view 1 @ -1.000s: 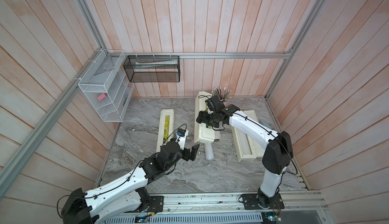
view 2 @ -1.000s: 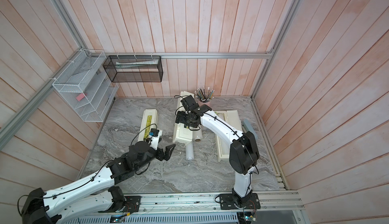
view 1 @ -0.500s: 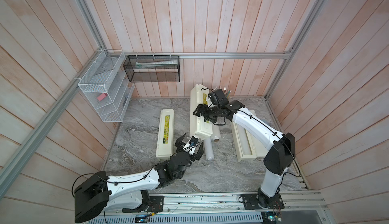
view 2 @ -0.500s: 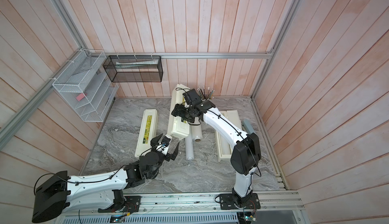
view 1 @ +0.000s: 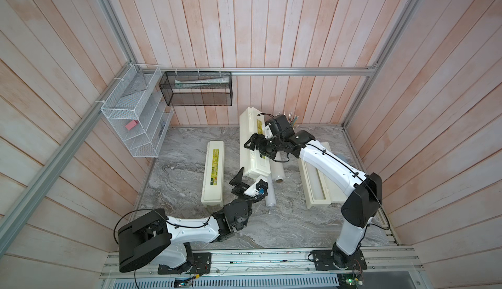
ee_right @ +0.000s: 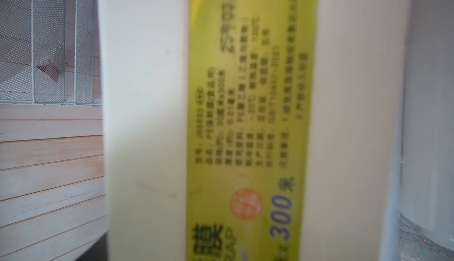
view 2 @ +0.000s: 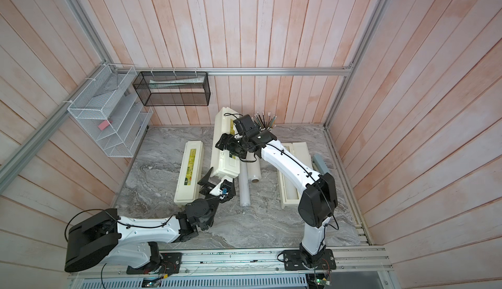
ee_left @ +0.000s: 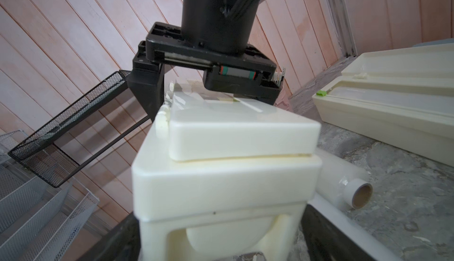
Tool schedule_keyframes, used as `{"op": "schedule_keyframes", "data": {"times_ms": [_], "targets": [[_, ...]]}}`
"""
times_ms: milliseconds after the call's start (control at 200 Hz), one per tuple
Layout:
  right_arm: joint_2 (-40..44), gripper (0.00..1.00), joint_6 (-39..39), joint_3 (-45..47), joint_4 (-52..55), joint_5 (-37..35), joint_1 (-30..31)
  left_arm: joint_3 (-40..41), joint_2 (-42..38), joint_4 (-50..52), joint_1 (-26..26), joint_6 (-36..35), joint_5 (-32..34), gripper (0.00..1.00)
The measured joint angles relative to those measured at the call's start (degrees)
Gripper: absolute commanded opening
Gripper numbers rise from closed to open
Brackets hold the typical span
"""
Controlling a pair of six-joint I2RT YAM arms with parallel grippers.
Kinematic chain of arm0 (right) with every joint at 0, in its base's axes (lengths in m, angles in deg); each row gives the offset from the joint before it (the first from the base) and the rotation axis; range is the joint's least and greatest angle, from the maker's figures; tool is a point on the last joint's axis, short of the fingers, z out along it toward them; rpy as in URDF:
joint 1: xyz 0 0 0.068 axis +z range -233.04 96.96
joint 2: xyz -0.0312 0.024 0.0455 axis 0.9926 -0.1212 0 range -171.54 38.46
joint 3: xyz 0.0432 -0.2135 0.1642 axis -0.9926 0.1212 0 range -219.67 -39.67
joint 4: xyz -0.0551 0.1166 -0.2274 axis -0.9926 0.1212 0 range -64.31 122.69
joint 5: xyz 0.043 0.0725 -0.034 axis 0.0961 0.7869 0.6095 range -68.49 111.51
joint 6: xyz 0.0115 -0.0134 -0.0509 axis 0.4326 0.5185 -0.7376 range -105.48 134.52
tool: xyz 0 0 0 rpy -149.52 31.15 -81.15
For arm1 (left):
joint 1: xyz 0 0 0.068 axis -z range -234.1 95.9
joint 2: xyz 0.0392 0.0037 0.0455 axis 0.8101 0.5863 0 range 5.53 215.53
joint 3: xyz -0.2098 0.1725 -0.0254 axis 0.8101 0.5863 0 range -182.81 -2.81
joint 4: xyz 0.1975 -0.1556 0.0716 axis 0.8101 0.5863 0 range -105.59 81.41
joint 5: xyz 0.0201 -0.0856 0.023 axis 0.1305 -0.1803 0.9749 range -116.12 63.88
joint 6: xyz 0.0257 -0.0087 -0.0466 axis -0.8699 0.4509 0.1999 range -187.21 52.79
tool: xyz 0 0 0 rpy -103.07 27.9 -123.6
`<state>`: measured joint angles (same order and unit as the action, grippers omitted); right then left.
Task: Put plastic wrap rolls into dispensers
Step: Open the lid of the plastic wrap cutting box.
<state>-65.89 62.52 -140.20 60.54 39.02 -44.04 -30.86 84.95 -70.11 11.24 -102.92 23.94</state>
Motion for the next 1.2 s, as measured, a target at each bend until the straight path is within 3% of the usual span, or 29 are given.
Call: {"op": "schedule_keyframes", "data": {"times_ms": [335, 525, 650, 760, 870, 985, 1200], "targets": [[0.00, 0.75, 0.15, 1.01, -0.33, 0.48, 1.40, -0.02, 7.34, -13.79, 0.26, -14.21, 4.55, 1.00], [0.00, 0.75, 0.55, 1.55, -0.50, 0.55, 1.46, -0.02, 10.08, -18.88, 0.39, -17.86, 6.08, 0.97], [0.24, 0.75, 0.92, 1.55, -0.92, 0.61, 1.46, -0.02, 10.12, -19.67, 0.52, -17.84, 6.45, 0.77], [0.46, 0.73, 0.61, 1.51, -0.76, 0.83, 1.29, -0.02, 10.12, -19.85, 0.59, -17.62, 6.49, 0.45], [0.46, 0.71, 0.44, 1.14, 0.11, 1.42, 0.92, -0.02, 10.16, -19.80, 0.70, -16.87, 6.36, 0.29], [0.46, 0.68, -0.04, -0.02, 1.73, 2.12, 0.35, -0.24, 10.47, -20.44, 0.74, -16.33, 6.29, 0.02], [0.46, 0.67, -3.87, -3.41, 6.40, 3.72, -3.32, -0.96, 12.81, -21.16, 0.17, -15.04, 8.33, 0.00]]}}
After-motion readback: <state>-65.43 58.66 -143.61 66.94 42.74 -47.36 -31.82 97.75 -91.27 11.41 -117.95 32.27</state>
